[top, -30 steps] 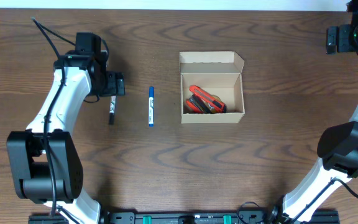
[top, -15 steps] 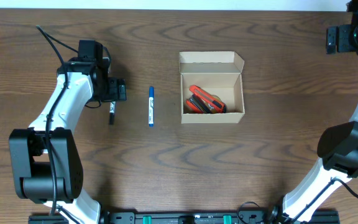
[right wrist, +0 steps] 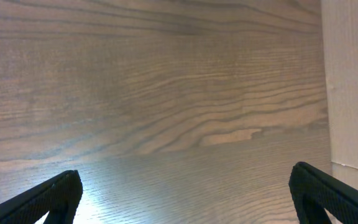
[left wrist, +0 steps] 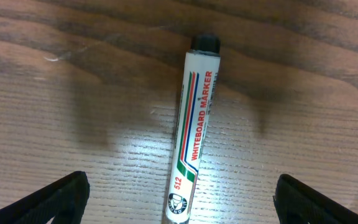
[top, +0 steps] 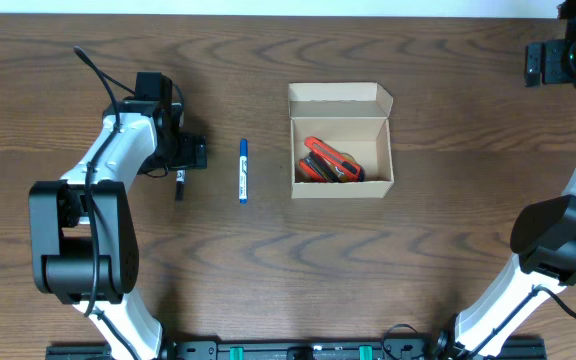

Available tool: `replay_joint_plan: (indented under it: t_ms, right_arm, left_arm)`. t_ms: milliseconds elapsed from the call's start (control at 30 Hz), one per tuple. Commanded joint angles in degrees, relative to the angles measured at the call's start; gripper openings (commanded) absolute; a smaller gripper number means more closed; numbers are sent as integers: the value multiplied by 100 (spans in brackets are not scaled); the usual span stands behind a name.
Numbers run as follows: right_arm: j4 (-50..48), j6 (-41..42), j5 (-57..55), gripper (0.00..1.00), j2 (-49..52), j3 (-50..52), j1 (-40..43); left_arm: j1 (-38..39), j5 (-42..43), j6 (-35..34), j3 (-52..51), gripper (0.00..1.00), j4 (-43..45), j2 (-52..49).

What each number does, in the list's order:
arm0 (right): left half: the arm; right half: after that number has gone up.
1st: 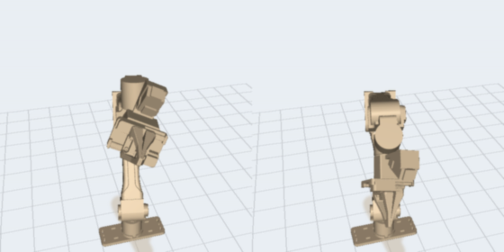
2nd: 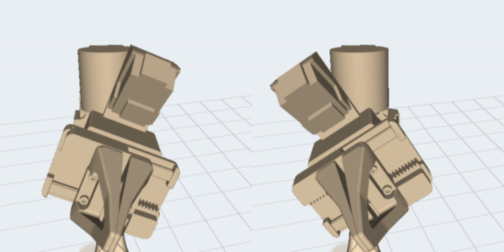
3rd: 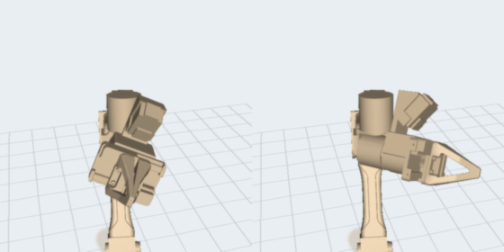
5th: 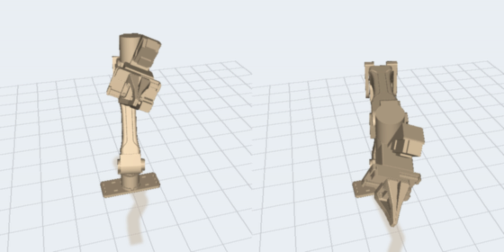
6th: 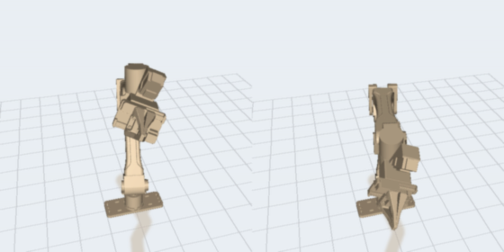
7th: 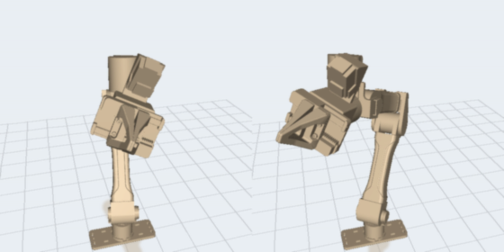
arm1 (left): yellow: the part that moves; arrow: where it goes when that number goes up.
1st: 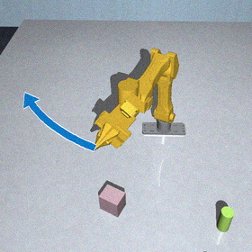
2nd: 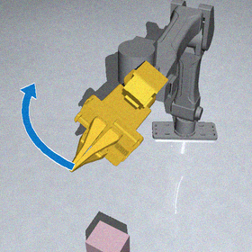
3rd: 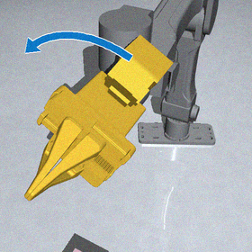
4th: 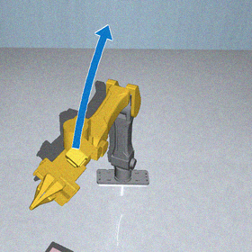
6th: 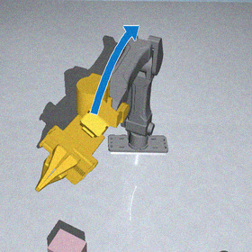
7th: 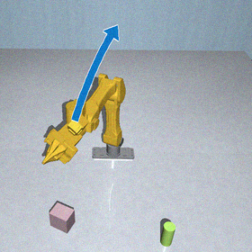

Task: Pack container
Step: 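Lower the left gripper and grasp the black-capped marker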

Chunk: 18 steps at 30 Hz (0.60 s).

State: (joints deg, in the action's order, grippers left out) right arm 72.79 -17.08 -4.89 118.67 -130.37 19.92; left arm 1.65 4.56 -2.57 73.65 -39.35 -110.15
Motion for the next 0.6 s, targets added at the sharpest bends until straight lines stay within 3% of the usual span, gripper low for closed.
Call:
replay_joint_plan:
  t_ms: [0,567]
  right_arm:
    - [7,79,0,99,61,26,46]
    - [7,79,0,99,61,26,46]
  left_arm:
    - [-17,76,85,-31,95,46,-24]
    - [-17,251,83,-31,95,105,-437]
